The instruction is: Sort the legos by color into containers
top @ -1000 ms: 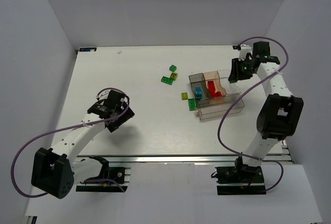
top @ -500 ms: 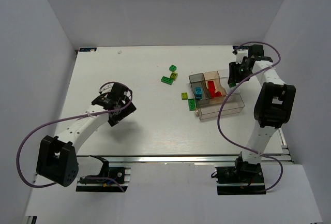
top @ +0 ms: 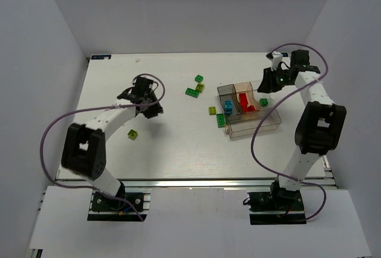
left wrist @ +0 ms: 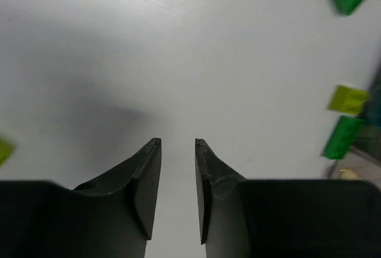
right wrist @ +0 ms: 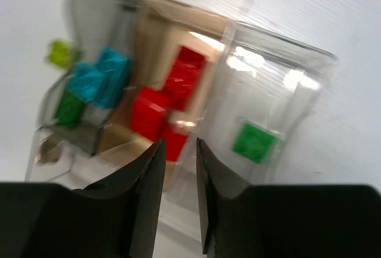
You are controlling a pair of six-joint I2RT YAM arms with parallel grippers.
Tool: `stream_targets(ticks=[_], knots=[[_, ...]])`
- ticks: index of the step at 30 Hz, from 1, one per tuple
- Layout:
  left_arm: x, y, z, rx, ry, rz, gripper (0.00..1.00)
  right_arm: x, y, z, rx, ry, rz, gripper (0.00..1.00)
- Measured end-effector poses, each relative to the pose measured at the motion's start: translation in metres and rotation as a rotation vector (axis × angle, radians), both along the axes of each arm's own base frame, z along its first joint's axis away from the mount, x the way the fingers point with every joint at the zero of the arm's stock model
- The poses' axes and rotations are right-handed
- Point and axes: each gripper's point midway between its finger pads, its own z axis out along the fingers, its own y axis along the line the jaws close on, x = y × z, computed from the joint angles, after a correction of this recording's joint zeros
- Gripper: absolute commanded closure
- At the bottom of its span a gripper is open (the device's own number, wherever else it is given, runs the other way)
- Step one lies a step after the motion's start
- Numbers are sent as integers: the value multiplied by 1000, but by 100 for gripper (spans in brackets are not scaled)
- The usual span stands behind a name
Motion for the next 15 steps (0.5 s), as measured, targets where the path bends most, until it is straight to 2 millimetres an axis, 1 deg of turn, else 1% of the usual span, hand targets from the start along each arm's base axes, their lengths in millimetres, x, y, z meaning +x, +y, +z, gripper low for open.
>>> stream_targets(ticks=[1, 2, 3, 4, 5, 7, 9, 10, 11, 14, 15], knots=[[13, -10, 1, -19, -14, -40, 58, -6, 11, 11, 46, -41, 63, 61], [28, -22, 1, -42, -28, -82, 51, -15, 20, 23, 84, -74, 117, 53], [42, -32, -1, -56, -27, -113, 41, -25, 30, 35, 125, -112, 170, 36], [58, -43, -4, -70, -20, -140, 28, -34, 38, 46, 160, -145, 213, 28], [76, -55, -6, -85, -26, -165, 24, -43, 47, 57, 194, -179, 258, 25], [105, -74, -15, -107, -20, -184, 21, -57, 60, 74, 244, -230, 318, 24], [131, -91, -25, -145, -5, -170, 20, -65, 69, 80, 272, -256, 348, 23], [139, -97, -30, -160, 6, -157, 10, -66, 71, 82, 281, -267, 352, 24], [146, -103, -36, -179, 27, -137, 6, -69, 72, 80, 286, -264, 351, 24], [165, -119, -44, -256, 78, -45, 5, -74, 73, 73, 302, -249, 331, 24], [173, -124, -41, -285, 76, -19, 5, -76, 74, 70, 307, -242, 322, 24]])
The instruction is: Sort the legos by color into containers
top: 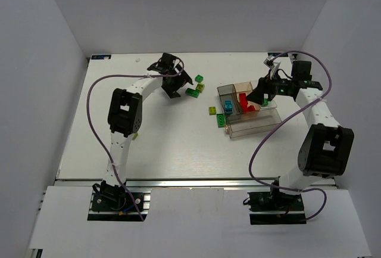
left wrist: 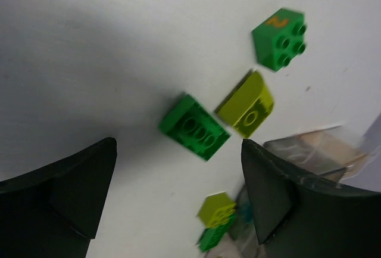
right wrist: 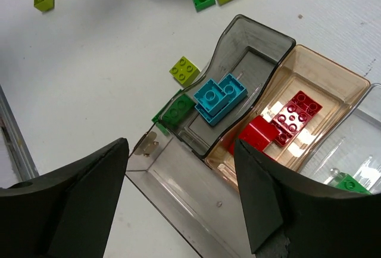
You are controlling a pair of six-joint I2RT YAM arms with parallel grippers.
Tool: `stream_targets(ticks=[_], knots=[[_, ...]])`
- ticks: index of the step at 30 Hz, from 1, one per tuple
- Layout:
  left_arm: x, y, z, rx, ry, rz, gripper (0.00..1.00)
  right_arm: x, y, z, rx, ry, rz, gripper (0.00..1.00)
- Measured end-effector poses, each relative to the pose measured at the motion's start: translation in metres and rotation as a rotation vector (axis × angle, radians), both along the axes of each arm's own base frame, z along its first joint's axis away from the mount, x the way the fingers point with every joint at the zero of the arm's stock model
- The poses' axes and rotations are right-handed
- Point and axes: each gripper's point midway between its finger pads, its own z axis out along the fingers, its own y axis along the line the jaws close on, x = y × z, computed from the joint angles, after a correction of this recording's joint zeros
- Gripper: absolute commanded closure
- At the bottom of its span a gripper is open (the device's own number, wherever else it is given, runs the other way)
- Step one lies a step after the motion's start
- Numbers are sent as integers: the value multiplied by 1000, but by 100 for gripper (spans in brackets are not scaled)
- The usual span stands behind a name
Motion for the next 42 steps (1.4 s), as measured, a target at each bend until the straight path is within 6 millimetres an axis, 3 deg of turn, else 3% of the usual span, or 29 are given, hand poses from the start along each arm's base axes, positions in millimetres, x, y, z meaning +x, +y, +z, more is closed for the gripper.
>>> stream_targets(ticks=[4, 14, 23, 30, 42], knots=[[13, -11, 2, -72, 48, 109, 7, -6, 1, 1, 15, -11, -28, 24], [9, -14, -6, -129, 209, 304, 18, -10, 2, 16, 48, -91, -75, 24], [7, -38, -11, -173, 275, 303, 29, -13, 2, 7, 65, -101, -94, 25], [-1, -42, -16, -176, 320, 289, 43, -19, 3, 15, 80, -154, -106, 25], [-10, -41, -20, -166, 343, 262, 46, -19, 4, 28, 84, -222, -102, 25]])
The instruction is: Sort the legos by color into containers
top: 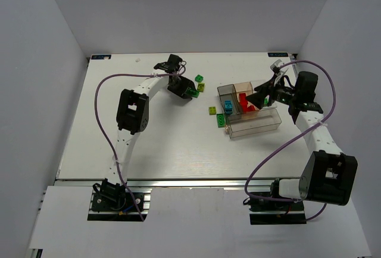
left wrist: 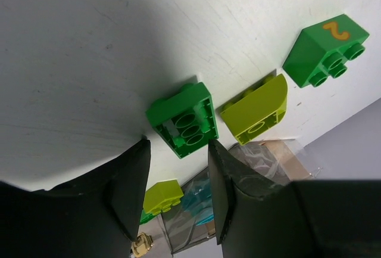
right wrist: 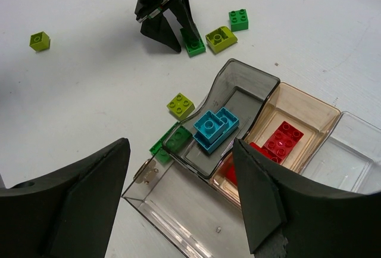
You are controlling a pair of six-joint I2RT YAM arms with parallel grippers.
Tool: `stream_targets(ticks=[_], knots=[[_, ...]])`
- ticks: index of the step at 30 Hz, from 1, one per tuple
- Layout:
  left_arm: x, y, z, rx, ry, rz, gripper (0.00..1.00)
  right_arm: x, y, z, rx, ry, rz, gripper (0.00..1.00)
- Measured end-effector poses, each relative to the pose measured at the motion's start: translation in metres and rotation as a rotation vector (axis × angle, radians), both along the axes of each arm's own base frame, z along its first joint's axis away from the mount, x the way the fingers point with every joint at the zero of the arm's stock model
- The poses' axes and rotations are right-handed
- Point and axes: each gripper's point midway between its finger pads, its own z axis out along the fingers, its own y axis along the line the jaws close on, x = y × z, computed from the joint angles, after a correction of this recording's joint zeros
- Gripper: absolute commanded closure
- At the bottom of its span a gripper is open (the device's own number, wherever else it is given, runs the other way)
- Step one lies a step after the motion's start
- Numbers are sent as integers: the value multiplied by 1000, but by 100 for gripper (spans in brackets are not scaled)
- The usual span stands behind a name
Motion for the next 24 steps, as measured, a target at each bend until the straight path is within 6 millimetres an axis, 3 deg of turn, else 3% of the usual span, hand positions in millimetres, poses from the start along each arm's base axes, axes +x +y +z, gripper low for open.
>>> stream_targets(ticks=[9, 15, 24], knots=[[-14, 10, -4, 18, 22, -38, 56, -3, 1, -3, 4, 7, 6, 26], [-15, 12, -3, 33, 14, -59, 55, -4, 2, -1, 1, -3, 13, 26], [-18, 15, -5, 40, -23, -121, 65, -15, 12, 7, -20, -80, 89, 26]])
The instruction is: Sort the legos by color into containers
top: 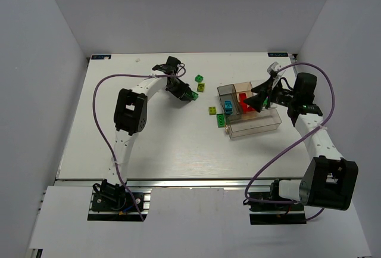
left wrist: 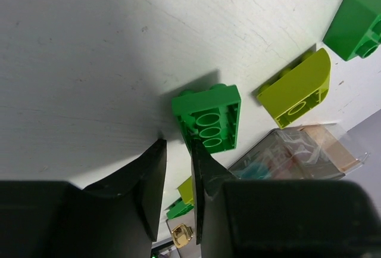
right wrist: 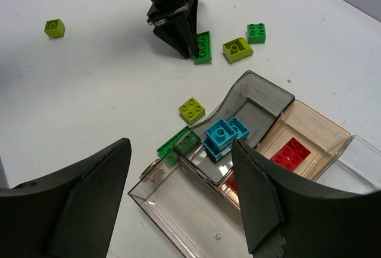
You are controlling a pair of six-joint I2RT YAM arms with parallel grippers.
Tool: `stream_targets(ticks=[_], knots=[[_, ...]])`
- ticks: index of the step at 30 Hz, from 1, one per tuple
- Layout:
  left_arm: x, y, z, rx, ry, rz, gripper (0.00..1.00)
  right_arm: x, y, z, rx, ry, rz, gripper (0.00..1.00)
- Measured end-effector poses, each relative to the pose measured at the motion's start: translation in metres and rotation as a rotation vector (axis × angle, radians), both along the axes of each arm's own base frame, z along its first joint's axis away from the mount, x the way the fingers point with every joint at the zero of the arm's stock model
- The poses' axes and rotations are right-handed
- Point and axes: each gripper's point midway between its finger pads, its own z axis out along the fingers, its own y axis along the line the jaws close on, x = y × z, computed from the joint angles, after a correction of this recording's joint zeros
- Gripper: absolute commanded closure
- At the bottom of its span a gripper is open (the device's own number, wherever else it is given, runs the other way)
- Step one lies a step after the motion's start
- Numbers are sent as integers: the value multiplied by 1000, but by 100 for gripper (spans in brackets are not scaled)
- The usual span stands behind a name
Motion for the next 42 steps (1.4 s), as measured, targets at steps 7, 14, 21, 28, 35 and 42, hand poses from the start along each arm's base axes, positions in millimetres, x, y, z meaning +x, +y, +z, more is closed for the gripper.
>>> stream_targets(ticks=[7, 14, 21, 28, 35, 42], knots=[[-14, 12, -2, 20, 6, -26, 67, -3, 7, -2, -5, -1, 24, 26], [-33, 37, -2, 86, 17, -67, 71, -8, 11, -8, -5, 26, 37, 27], [-44, 59, -2, 187, -27, -152, 88, -11, 17, -10, -7, 29, 55, 27], [-47, 73, 0, 268, -81, -229, 89, -16, 22, -15, -13, 41, 75, 27], [-61, 83, 14, 296, -131, -277, 94, -18, 24, -16, -17, 43, 83, 27], [-52, 67, 58, 237, -292, -347, 99, -18, 24, -19, -22, 62, 70, 27]])
